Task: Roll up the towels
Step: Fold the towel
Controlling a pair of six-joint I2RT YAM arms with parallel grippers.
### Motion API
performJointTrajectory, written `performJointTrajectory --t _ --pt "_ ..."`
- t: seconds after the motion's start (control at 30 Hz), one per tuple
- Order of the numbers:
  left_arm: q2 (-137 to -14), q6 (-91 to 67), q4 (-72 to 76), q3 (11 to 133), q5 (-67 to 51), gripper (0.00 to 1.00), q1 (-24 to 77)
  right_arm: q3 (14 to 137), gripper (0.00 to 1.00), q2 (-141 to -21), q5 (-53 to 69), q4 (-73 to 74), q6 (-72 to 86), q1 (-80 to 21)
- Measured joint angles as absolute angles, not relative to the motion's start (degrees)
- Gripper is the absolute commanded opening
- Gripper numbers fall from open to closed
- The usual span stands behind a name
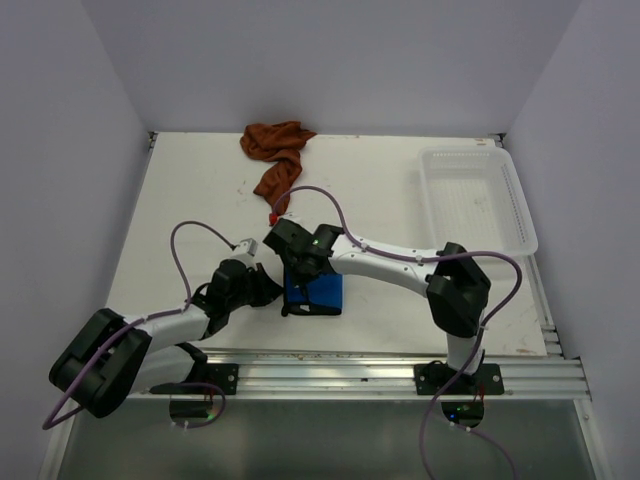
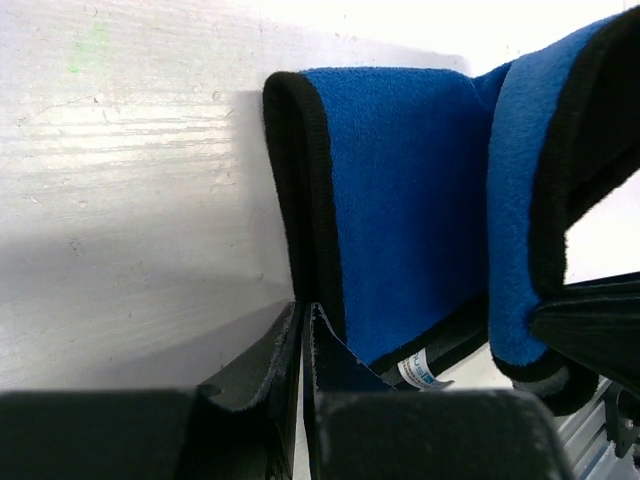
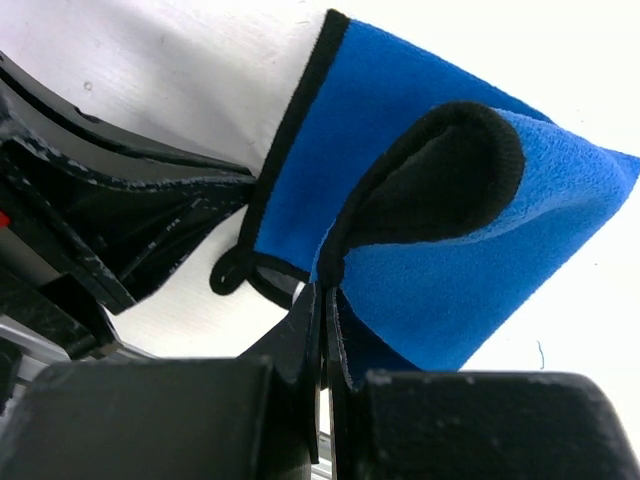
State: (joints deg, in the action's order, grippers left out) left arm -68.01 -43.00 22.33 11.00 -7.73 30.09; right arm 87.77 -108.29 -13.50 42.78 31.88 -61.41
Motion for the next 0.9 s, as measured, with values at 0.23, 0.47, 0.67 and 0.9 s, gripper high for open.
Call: performJointTrajectory --t 0.23,0.47,0.67,0.9 --pt "-67.7 -42.9 22.7 10.4 -7.8 0.08 30.1 89.4 0.00 -111.5 -12.2 42.4 32.0 -62.0" --pt "-67.5 -42.6 22.7 10.3 -7.9 0.08 30.1 89.5 0.00 -113.7 -10.9 41.9 32.3 -62.4" --pt "-67.5 -42.4 22.7 9.7 -7.9 0.08 30.1 90.1 0.00 -115.5 -10.5 41.3 32.4 -62.4" --pt "-67.5 -42.4 22.7 9.6 -8.1 0.08 30.1 91.1 0.00 -116.9 -10.3 40.9 32.8 -62.6"
